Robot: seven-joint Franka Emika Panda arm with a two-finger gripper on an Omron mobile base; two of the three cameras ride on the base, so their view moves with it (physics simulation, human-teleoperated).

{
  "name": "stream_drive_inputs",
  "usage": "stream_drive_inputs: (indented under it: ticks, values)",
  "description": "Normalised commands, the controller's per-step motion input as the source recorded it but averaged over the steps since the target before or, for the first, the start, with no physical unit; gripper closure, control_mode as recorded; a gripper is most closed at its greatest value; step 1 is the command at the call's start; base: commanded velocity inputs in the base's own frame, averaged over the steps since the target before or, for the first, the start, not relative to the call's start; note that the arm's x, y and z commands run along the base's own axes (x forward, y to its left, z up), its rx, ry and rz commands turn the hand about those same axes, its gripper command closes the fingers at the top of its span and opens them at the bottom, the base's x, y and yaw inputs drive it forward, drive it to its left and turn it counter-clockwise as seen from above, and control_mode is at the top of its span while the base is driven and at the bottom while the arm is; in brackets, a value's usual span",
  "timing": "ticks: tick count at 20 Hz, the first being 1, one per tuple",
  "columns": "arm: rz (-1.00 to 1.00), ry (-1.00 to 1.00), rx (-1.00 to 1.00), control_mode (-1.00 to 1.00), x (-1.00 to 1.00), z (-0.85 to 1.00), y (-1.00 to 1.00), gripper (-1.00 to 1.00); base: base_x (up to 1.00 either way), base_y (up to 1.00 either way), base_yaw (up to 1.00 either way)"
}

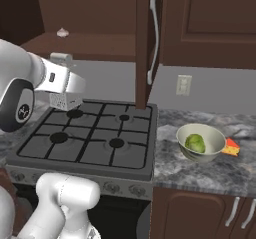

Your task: Pick the cheese from the fridge and the cheese grater from the cabinet and place them next to the salad bowl.

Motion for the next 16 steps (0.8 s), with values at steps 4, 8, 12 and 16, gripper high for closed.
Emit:
stream_drive_inputs:
  ticks: [4, 8, 12, 16]
  values:
    - [0.00, 0.00, 0.00, 1.00, 0.00, 0.00, 0.00, 1.00, -1.00, 0.00, -0.02]
    - [0.00, 0.00, 0.00, 1.00, 0.00, 0.00, 0.00, 1.00, -1.00, 0.00, -0.03]
    - [0.00, 0.00, 0.00, 1.00, 0.00, 0.00, 0.00, 1.00, -0.80, -0.14, -0.23]
    - [0.00, 0.00, 0.00, 1.00, 0.00, 0.00, 0.00, 1.00, -0.36, -0.70, -0.46]
